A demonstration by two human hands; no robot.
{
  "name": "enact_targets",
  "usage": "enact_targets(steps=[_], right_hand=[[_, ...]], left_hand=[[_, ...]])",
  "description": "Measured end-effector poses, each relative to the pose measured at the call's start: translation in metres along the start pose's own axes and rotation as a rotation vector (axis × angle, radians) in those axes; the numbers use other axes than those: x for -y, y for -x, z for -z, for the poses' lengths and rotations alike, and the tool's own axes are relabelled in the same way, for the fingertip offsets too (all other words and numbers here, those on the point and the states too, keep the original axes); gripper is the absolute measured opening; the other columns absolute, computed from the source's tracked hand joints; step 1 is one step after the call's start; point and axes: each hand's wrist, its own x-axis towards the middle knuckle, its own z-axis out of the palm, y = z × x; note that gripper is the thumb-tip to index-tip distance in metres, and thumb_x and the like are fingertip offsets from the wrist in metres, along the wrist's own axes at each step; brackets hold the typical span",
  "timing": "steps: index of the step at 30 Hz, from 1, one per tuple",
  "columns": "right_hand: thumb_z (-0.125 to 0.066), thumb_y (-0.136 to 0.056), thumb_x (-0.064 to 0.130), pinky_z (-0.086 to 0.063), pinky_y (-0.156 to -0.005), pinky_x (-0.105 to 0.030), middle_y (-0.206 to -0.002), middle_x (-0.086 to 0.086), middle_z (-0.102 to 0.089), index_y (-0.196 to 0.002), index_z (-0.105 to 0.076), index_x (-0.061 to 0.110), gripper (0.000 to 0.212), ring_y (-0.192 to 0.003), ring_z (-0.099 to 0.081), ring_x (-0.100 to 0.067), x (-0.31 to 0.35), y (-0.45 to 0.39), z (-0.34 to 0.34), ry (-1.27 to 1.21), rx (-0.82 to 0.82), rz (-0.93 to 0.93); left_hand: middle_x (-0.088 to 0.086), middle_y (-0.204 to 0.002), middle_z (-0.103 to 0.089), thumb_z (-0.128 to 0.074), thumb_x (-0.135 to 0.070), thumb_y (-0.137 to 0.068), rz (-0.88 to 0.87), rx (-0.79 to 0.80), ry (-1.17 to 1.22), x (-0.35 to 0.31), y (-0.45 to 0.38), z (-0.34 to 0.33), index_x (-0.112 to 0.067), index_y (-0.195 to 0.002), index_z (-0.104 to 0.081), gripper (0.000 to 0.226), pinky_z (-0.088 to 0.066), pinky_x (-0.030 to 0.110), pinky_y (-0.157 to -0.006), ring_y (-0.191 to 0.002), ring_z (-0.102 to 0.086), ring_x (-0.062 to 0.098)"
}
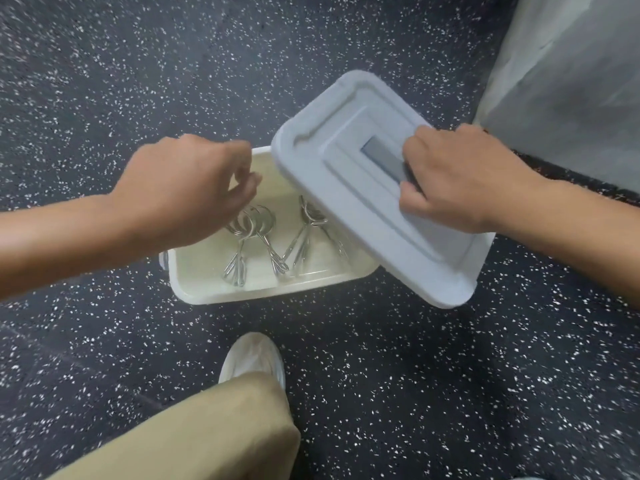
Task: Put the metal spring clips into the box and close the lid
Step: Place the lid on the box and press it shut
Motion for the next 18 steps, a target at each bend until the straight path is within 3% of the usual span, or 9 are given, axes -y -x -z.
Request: enact_targets(steps=[4,7,9,11,13,16,18], right_hand=[[-0.038,-0.089,0.034,-0.027,-0.06,-0.039,-0.075,-0.009,-0.035,-0.081,-0.041,0.015,0.021,-0.059,-0.031,-0.025,0.035,-0.026,0.014,0.079,-0.072,0.141],[-0.047,-0.091,0.033,-0.026,-0.063,-0.04,-0.081,-0.015,-0.053,-0.09,-0.058,0.006,0.029,-0.064,-0.033,-0.026,0.066,-0.045,0.016,0.13,-0.101,0.224],[-0.045,-0.094,0.031,-0.028,-0.066,-0.04,-0.089,-0.014,-0.059,-0.096,-0.062,0.007,0.03,-0.068,-0.046,-0.028,0.091,-0.057,0.017,0.179,-0.107,0.287],[-0.04,-0.098,0.025,-0.026,-0.068,-0.039,-0.099,-0.011,-0.06,-0.104,-0.061,0.009,0.028,-0.079,-0.055,-0.028,0.116,-0.067,0.02,0.242,-0.091,0.352],[-0.035,-0.1,0.018,-0.026,-0.071,-0.039,-0.109,-0.01,-0.057,-0.115,-0.056,0.008,0.028,-0.087,-0.053,-0.028,0.134,-0.075,0.025,0.266,-0.038,0.392],[-0.033,-0.099,0.017,-0.033,-0.076,-0.039,-0.115,-0.009,-0.052,-0.123,-0.05,0.008,0.03,-0.086,-0.043,-0.027,0.149,-0.082,0.027,0.297,0.047,0.399],[-0.03,-0.099,0.017,-0.032,-0.073,-0.038,-0.114,-0.008,-0.053,-0.12,-0.051,0.01,0.03,-0.087,-0.047,-0.026,0.154,-0.084,0.019,0.285,0.049,0.396]], left_hand=[[0.012,-0.08,-0.066,-0.039,-0.045,-0.097,0.13,-0.028,0.097,0.017,0.0,0.011,-0.027,-0.095,-0.043,0.019,-0.05,0.043,-0.062,-0.069,-0.059,0.038],[0.012,-0.087,-0.06,-0.043,-0.034,-0.096,0.182,-0.071,0.168,0.028,0.004,0.014,-0.018,-0.1,-0.046,0.016,-0.049,0.049,-0.072,-0.079,-0.055,0.039],[0.01,-0.097,-0.053,-0.046,-0.033,-0.095,0.222,-0.07,0.2,0.034,0.008,0.013,-0.017,-0.103,-0.046,0.018,-0.046,0.05,-0.078,-0.086,-0.052,0.037],[0.008,-0.105,-0.045,-0.051,-0.033,-0.094,0.261,-0.044,0.229,0.039,0.012,0.01,-0.017,-0.109,-0.045,0.023,-0.045,0.05,-0.081,-0.089,-0.05,0.036],[0.008,-0.11,-0.041,-0.055,-0.032,-0.093,0.287,-0.022,0.25,0.042,0.017,0.006,-0.014,-0.115,-0.043,0.031,-0.044,0.049,-0.082,-0.088,-0.05,0.035],[0.009,-0.113,-0.038,-0.059,-0.032,-0.092,0.295,-0.017,0.255,0.043,0.022,0.001,-0.01,-0.122,-0.041,0.042,-0.041,0.046,-0.085,-0.093,-0.049,0.034],[0.012,-0.117,-0.037,-0.06,-0.033,-0.091,0.288,0.017,0.26,0.043,0.026,-0.002,-0.009,-0.125,-0.039,0.046,-0.042,0.047,-0.09,-0.1,-0.049,0.035]])
